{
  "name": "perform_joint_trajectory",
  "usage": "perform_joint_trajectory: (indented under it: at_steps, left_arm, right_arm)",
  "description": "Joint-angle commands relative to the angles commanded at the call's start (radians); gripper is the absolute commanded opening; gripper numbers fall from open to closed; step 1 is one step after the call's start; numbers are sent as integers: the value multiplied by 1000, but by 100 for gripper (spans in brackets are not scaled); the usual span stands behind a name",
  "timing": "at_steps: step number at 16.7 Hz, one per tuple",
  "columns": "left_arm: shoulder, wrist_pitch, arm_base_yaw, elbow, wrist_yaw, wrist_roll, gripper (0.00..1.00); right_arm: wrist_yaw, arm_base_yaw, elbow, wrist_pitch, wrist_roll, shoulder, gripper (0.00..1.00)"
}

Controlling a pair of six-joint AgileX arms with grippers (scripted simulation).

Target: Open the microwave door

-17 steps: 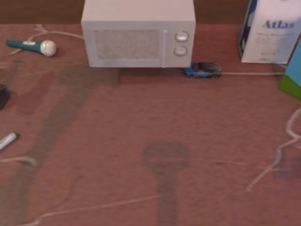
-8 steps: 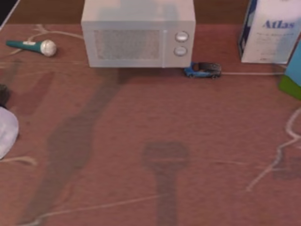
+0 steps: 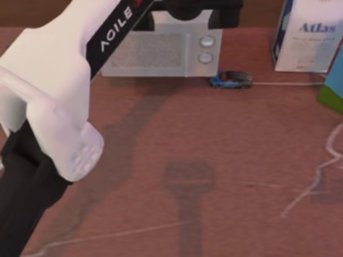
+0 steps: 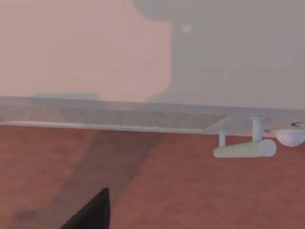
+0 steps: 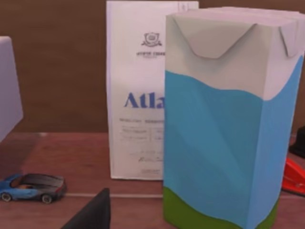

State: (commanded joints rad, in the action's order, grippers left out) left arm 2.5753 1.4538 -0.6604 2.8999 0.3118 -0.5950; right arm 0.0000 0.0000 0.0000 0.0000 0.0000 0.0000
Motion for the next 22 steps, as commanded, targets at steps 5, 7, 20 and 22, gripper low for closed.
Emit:
perform_joint_trajectory:
  at_steps: [5, 7, 20, 22]
  left_arm:
    - [9, 1, 5, 0, -1, 0, 100]
    - [26, -17, 8, 2, -4, 7, 100]
    - [150, -153, 48, 2, -23, 45, 70]
    - [150, -153, 48, 2, -23, 45, 55]
  right_arm:
    - [0, 0, 0, 0, 0, 0, 100]
    - [0, 0, 0, 0, 0, 0, 100]
    - [0, 0, 0, 0, 0, 0, 100]
    - [0, 0, 0, 0, 0, 0, 100]
